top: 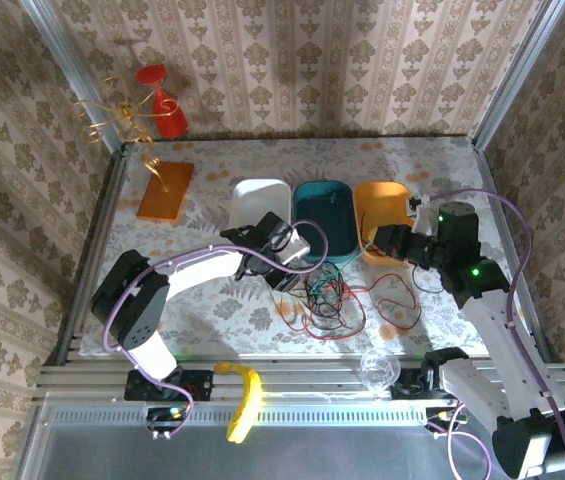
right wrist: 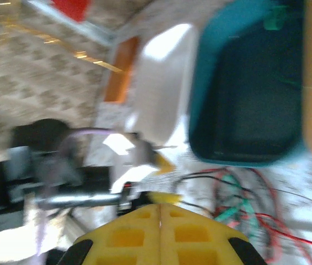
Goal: Untangle the cables
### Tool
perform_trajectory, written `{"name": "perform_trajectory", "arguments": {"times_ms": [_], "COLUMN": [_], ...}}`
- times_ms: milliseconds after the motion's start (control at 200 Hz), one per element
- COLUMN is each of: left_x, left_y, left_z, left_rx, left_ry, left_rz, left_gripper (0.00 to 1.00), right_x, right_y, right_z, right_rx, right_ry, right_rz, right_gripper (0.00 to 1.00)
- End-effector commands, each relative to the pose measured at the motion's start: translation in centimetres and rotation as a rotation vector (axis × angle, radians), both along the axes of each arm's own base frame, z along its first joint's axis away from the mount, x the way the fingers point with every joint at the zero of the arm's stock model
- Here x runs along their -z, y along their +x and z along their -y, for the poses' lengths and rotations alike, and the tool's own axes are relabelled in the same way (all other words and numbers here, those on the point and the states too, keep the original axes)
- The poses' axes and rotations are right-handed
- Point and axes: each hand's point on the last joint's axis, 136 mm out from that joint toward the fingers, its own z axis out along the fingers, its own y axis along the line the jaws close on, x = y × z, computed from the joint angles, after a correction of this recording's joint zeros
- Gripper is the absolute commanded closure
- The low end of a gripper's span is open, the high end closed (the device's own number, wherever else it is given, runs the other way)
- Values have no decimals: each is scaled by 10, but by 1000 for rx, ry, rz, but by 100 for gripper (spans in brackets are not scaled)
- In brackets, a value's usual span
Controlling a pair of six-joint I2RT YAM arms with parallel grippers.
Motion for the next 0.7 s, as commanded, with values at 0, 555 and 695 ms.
{"name": "perform_trajectory", "arguments": {"times_ms": [0, 555, 695], "left_x": [-22, -15, -7], "left_y": [0, -1, 5], "left_z": [19, 51, 53], "left_rx": [40, 105, 82], "left_ry": [-81, -86, -70], "left_rz": [-4, 8, 5], "left_gripper": [38, 45, 47], "right_x": [60, 52, 59], "right_y": [-13, -35, -46], "right_z": [51, 27, -3], "right_rx": [216, 100, -55], "right_ry": [-213, -271, -444], "right_rz": [-175, -82, -43], "right_gripper": [100, 37, 35]}}
